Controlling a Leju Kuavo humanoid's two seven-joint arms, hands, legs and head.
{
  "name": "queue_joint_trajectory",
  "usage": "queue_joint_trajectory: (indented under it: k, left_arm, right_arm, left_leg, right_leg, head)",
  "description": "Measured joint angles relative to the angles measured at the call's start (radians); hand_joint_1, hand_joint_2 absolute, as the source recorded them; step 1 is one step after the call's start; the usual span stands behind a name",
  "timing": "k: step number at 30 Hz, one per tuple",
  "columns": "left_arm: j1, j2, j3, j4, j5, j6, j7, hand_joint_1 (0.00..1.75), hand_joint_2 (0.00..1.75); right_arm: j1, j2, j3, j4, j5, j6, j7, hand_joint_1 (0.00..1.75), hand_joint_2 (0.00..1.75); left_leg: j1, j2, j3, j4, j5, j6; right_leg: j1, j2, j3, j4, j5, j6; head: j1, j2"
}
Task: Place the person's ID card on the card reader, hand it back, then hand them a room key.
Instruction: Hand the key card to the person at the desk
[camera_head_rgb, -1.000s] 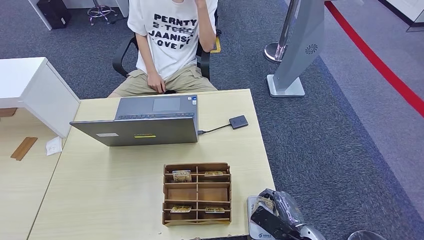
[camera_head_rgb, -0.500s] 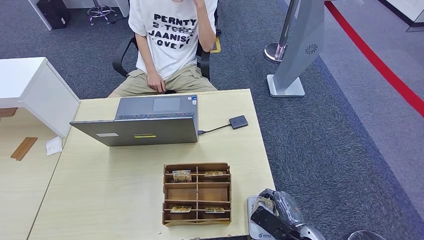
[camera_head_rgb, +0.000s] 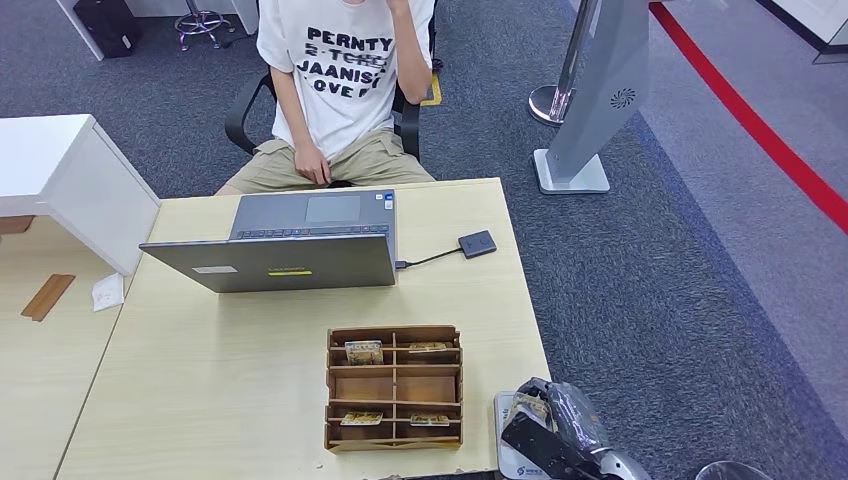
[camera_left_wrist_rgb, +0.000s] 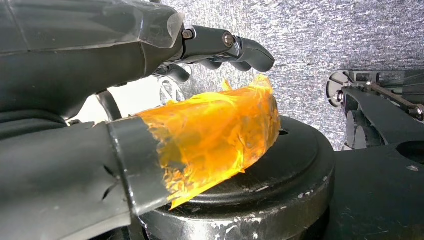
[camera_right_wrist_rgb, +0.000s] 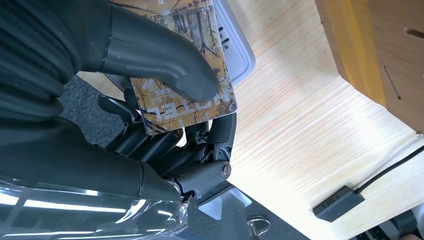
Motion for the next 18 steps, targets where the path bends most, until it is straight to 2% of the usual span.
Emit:
queue_joint_trajectory:
  k: [5, 9, 18]
  left_arm:
    - [0.000, 0.000, 0.000, 0.000, 0.002, 0.002, 0.000, 0.00, 0.00]
    - [0.000, 0.000, 0.000, 0.000, 0.006, 0.005, 0.000, 0.00, 0.00]
    - [0.000, -0.002, 0.000, 0.000, 0.014, 0.016, -0.005, 0.00, 0.00]
  right_arm:
    - [0.003, 0.000, 0.000, -0.001, -0.001, -0.009, -0.002, 1.75, 1.75]
    - [0.012, 0.010, -0.007, -0.011, -0.002, -0.053, -0.027, 1.75, 1.75]
    - [0.051, 0.084, -0.057, -0.101, -0.045, -0.174, -0.145, 1.75, 1.75]
  left_leg:
    - [0.000, 0.000, 0.000, 0.000, 0.000, 0.000]
    - [0.000, 0.000, 0.000, 0.000, 0.000, 0.000]
    - [0.000, 0.000, 0.000, 0.000, 0.000, 0.000]
  right_leg:
    - [0.000, 0.000, 0.000, 0.000, 0.000, 0.000]
    - [0.000, 0.000, 0.000, 0.000, 0.000, 0.000]
    - [0.000, 0.000, 0.000, 0.000, 0.000, 0.000]
  head:
    - [0.000, 0.000]
    - [0.000, 0.000]
    - [0.000, 0.000]
